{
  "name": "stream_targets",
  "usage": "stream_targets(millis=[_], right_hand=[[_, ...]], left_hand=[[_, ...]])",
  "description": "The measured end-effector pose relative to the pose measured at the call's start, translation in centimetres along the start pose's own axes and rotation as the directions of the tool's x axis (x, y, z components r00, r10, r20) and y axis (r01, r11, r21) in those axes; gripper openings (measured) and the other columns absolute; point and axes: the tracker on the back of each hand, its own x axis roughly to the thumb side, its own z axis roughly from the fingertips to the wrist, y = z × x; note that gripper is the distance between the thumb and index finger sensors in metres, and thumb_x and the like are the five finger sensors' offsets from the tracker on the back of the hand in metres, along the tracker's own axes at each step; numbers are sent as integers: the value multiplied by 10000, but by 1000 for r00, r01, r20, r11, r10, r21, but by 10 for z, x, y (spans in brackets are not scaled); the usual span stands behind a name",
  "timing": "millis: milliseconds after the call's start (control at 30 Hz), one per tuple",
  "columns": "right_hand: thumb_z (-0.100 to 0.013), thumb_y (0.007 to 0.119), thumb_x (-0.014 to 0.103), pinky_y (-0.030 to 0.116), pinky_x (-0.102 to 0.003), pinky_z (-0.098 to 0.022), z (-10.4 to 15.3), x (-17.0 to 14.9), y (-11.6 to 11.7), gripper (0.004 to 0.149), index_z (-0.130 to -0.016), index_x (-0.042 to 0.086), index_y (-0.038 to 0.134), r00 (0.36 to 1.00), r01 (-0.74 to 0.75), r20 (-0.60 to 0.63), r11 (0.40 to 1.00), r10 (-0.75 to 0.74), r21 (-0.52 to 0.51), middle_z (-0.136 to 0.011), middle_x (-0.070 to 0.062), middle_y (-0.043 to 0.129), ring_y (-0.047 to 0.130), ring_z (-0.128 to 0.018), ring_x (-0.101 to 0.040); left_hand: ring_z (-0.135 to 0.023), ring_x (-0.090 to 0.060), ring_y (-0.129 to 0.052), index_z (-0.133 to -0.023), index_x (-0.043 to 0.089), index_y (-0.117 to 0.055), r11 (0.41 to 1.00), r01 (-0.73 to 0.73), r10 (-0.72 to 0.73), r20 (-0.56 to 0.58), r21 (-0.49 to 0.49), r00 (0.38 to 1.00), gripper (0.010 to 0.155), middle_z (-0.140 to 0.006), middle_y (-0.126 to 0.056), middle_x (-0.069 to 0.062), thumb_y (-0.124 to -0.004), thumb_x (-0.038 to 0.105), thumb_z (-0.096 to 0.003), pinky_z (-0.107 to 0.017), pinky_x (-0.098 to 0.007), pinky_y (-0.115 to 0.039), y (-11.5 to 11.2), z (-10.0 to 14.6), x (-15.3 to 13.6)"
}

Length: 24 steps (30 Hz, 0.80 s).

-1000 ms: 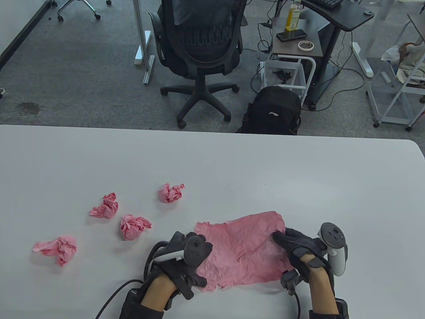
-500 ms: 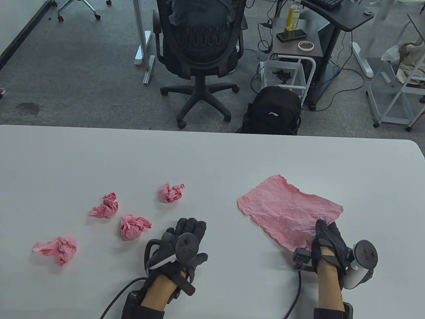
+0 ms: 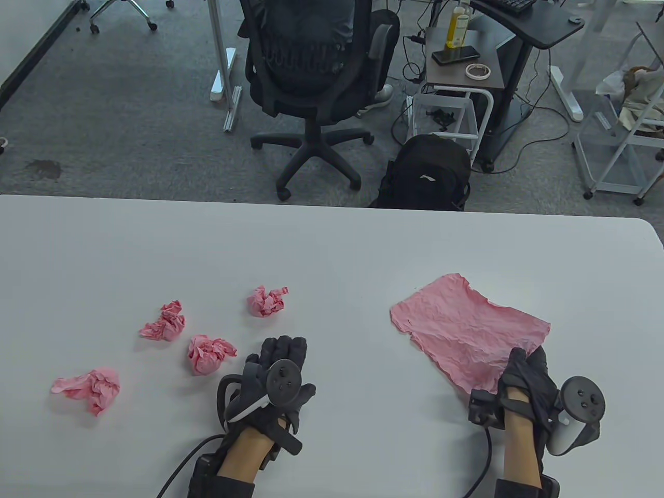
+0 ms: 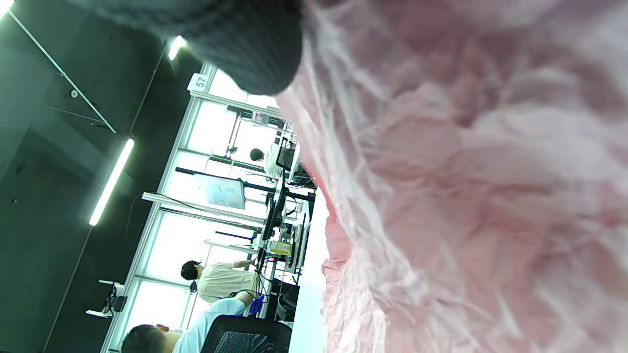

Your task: Flatten crumpled papers and stack

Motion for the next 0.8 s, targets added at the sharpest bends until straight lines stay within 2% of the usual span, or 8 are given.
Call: stream_targets(millis=[133, 300, 367, 433, 500, 633, 733, 800], right_hand=[[-539, 789, 330, 577, -678, -571, 6, 20, -6, 684, -1061, 100, 412, 966, -194, 149, 975, 210, -111, -1039, -313, 553, 665, -859, -567], [-551, 796, 351, 449, -695, -627, 23, 48, -13, 707, -1080, 146, 374, 823, -361, 325, 872, 465, -331, -1115, -241, 349, 452, -963, -538], [-552, 792, 347, 436, -693, -632, 28, 54, -9, 694, -1076, 149, 383, 805, -335, 385, 881, 451, -333, -1115, -234, 345, 439, -966, -533], [-553, 785, 349, 440, -688, -632, 35, 58, 0, 677, -1078, 171, 396, 787, -309, 462, 909, 410, -280, -1115, -230, 350, 447, -961, -530], [-554, 781, 349, 446, -684, -629, 41, 61, 9, 658, -1078, 184, 419, 766, -319, 498, 912, 408, -256, -1116, -225, 355, 457, -955, -530], [-552, 777, 357, 469, -675, -623, 47, 61, 23, 624, -1073, 197, 473, 726, -360, 545, 907, 419, -217, -1116, -217, 386, 485, -946, -526], [-551, 776, 354, 475, -677, -617, 46, 58, 28, 600, -1063, 185, 513, 742, -353, 550, 921, 383, -165, -1110, -226, 405, 499, -939, -529], [-550, 776, 352, 481, -677, -615, 45, 57, 29, 583, -1054, 179, 541, 751, -346, 549, 927, 367, -146, -1106, -228, 424, 514, -932, -529]], left_hand=[[-1110, -454, -451, -1149, 218, -289, 995, -37, 40, -35, 88, 999, 866, -1176, -351, -144, -768, 536, -502, -754, -645, -466, 9, 5, -4], [-1055, -462, -564, -1151, 194, -333, 966, -143, 167, -97, 217, 981, 838, -1170, -360, -166, -793, 472, -507, -726, -622, -546, 25, 5, 4], [-982, -441, -673, -1145, 185, -313, 960, -102, 141, -136, 262, 981, 846, -1162, -341, -167, -797, 457, -506, -660, -557, -651, 34, -2, 8], [-933, -423, -735, -1145, 185, -310, 955, -56, 114, -187, 291, 976, 852, -1160, -333, -178, -804, 452, -505, -616, -523, -700, 43, -14, 14], [-918, -429, -740, -1147, 197, -308, 966, -32, 96, -242, 256, 965, 852, -1163, -293, -172, -809, 445, -505, -602, -518, -703, 50, -31, 19], [-897, -423, -758, -1148, 226, -293, 983, 133, -74, -384, 129, 920, 858, -1160, -240, -165, -808, 458, -502, -576, -496, -722, 60, -70, 24], [-917, -408, -739, -1152, 267, -258, 981, 179, -190, -472, -70, 861, 860, -1169, -195, -139, -793, 478, -512, -595, -486, -711, 54, -100, 19], [-928, -378, -741, -1155, 278, -243, 969, 205, -248, -514, -139, 821, 865, -1177, -191, -125, -786, 493, -517, -608, -474, -709, 48, -112, 15]])
